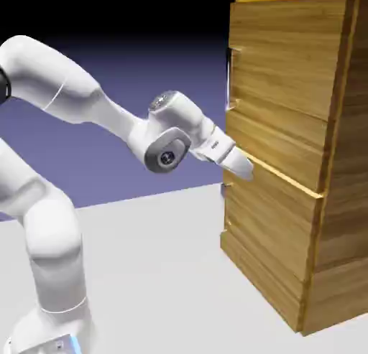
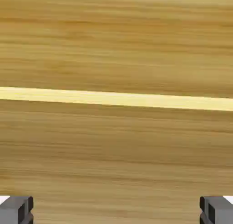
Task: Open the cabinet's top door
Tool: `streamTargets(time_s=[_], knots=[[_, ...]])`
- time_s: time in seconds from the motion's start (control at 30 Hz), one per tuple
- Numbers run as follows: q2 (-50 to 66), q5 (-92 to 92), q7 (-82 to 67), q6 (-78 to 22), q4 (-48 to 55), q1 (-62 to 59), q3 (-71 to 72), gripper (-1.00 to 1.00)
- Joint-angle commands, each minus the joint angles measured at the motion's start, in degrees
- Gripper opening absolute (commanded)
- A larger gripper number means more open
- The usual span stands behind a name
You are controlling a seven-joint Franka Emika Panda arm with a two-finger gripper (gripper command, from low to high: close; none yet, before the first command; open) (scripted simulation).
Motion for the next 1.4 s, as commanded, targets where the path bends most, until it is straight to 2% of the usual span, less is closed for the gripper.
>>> streamTargets(time_s=[0.0,1.37], knots=[[-0.8,2.5,-1.3,-0.1,0.5,-1.0,1.2,1.00],[-31.7,104.7,-56.6,-4.1,20.0,-41.8,50.2,1.00]])
